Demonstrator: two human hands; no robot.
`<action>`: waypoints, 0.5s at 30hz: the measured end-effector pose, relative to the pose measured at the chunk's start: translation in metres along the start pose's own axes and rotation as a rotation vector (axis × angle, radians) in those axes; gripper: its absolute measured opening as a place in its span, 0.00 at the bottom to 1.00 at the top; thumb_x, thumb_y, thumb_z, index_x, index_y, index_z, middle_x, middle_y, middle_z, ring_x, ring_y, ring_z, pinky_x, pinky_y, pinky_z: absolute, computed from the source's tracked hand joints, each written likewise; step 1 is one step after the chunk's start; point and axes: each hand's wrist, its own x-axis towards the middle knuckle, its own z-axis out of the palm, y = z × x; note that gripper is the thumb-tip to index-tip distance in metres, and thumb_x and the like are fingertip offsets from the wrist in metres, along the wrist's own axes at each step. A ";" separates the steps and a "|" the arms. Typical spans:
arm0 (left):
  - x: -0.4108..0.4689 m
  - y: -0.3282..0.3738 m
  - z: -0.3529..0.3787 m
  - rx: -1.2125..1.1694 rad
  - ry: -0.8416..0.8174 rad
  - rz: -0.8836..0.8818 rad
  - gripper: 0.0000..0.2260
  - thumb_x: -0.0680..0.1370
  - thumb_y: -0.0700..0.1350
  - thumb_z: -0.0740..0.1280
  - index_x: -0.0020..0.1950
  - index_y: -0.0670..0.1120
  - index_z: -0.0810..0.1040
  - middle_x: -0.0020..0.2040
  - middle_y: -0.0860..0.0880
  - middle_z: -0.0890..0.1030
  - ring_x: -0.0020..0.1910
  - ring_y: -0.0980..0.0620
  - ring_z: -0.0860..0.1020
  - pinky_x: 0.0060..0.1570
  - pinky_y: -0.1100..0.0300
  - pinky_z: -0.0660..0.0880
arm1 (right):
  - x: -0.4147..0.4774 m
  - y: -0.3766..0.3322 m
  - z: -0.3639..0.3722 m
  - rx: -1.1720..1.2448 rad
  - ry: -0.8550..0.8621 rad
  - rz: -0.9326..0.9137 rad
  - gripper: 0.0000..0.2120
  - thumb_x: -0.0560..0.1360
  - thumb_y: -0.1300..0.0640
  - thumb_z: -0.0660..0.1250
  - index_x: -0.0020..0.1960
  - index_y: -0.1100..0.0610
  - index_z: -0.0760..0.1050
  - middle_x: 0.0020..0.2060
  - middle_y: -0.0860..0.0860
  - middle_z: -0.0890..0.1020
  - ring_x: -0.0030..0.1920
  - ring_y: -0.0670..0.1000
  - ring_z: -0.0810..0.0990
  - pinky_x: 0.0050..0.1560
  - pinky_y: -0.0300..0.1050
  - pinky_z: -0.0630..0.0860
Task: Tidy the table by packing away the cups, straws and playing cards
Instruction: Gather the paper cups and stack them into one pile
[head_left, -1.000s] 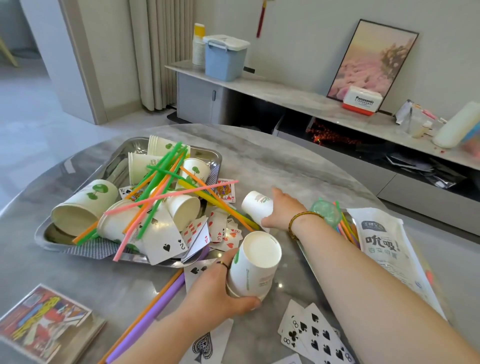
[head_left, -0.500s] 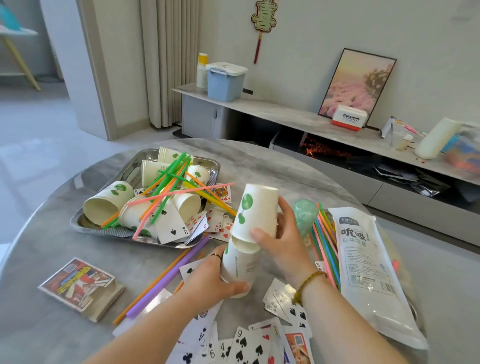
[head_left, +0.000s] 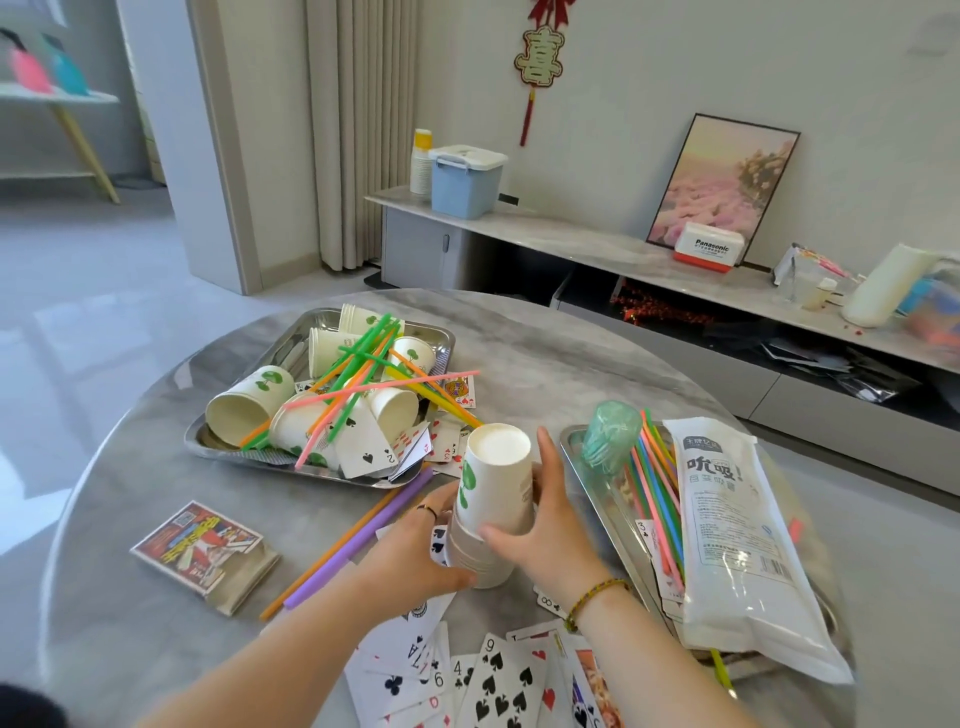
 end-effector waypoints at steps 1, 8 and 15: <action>-0.001 0.000 0.000 0.011 0.000 0.002 0.39 0.65 0.46 0.74 0.69 0.60 0.56 0.57 0.64 0.70 0.52 0.66 0.71 0.44 0.75 0.70 | 0.000 0.003 0.001 0.002 0.001 0.002 0.49 0.64 0.61 0.73 0.62 0.34 0.40 0.53 0.31 0.63 0.59 0.39 0.65 0.58 0.35 0.63; -0.005 0.004 -0.001 0.035 -0.010 0.068 0.32 0.66 0.42 0.72 0.49 0.73 0.57 0.48 0.72 0.66 0.36 0.78 0.72 0.27 0.77 0.70 | 0.002 0.015 0.014 0.007 -0.009 0.010 0.45 0.62 0.58 0.75 0.66 0.39 0.48 0.57 0.35 0.66 0.55 0.33 0.67 0.50 0.19 0.63; 0.000 0.004 -0.002 -0.005 0.056 0.014 0.37 0.66 0.44 0.73 0.63 0.68 0.56 0.60 0.61 0.71 0.51 0.62 0.72 0.44 0.64 0.75 | 0.011 0.018 0.012 0.218 0.052 0.118 0.39 0.57 0.59 0.74 0.62 0.51 0.58 0.49 0.40 0.72 0.49 0.40 0.73 0.49 0.34 0.70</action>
